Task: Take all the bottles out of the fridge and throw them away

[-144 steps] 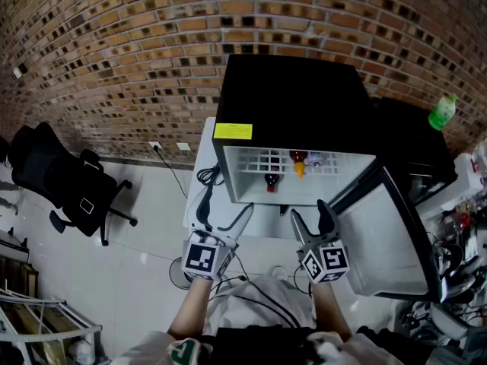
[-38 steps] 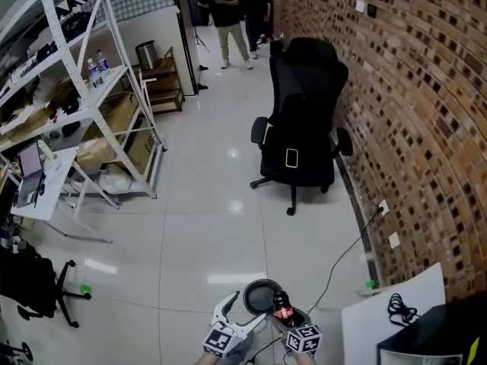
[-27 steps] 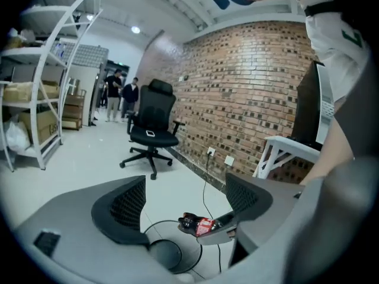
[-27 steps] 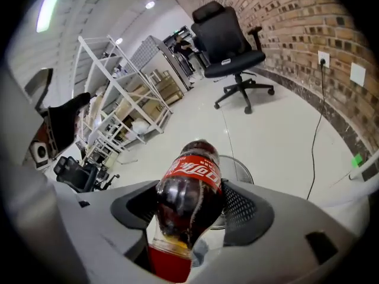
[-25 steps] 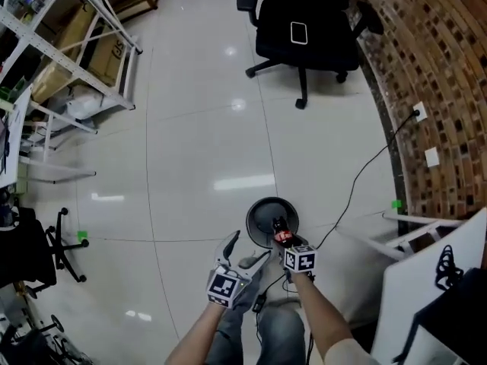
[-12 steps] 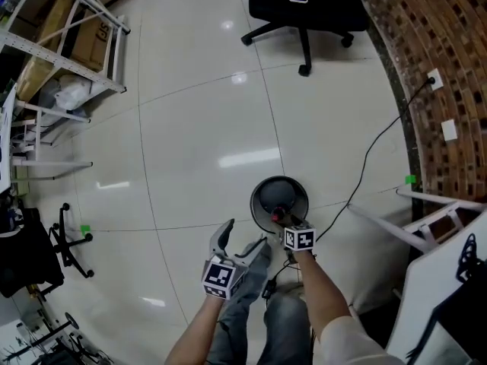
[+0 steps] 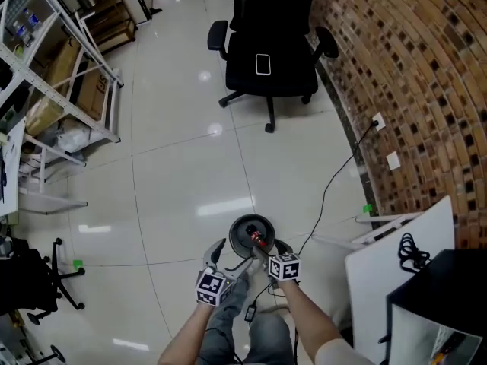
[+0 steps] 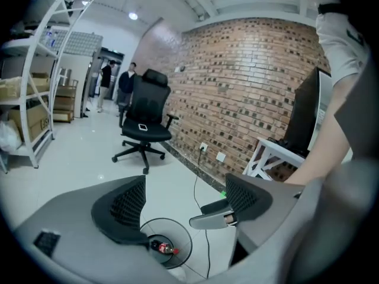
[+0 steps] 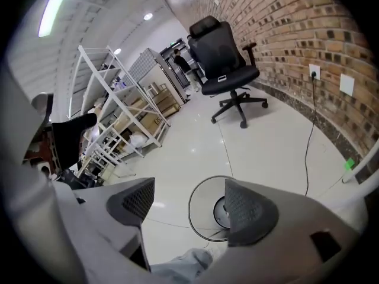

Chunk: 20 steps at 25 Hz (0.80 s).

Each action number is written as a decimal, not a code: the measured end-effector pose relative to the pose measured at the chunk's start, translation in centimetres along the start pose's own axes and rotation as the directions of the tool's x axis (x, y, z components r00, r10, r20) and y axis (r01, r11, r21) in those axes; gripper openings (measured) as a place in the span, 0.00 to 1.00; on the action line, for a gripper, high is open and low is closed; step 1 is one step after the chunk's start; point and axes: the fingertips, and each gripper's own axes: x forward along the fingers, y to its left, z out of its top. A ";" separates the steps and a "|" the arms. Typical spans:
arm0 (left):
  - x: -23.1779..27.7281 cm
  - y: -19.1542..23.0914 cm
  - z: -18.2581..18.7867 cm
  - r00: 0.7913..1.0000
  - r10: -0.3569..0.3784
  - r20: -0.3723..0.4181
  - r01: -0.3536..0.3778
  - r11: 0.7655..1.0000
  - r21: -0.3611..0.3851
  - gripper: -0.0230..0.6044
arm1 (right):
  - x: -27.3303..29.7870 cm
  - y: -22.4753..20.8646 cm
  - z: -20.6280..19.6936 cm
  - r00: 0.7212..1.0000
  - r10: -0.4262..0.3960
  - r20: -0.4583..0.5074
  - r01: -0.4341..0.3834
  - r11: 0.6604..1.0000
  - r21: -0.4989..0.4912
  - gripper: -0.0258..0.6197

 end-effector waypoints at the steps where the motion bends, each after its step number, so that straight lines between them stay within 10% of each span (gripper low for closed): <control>1: -0.6 -0.6 1.5 1.000 -0.006 0.017 0.006 1.000 -0.003 0.68 | -1.5 0.6 1.2 1.000 -0.006 0.019 0.006 1.000 -0.012 0.66; 9: -7.9 -6.1 13.3 0.988 -0.042 0.146 0.035 0.998 0.053 0.68 | -18.2 8.6 13.7 0.935 -0.013 0.353 0.061 0.990 -0.124 0.66; 20: -11.3 -16.6 31.0 0.910 -0.238 0.339 0.146 0.950 0.275 0.68 | -41.3 14.5 26.7 0.675 0.008 0.738 0.177 0.969 -0.173 0.66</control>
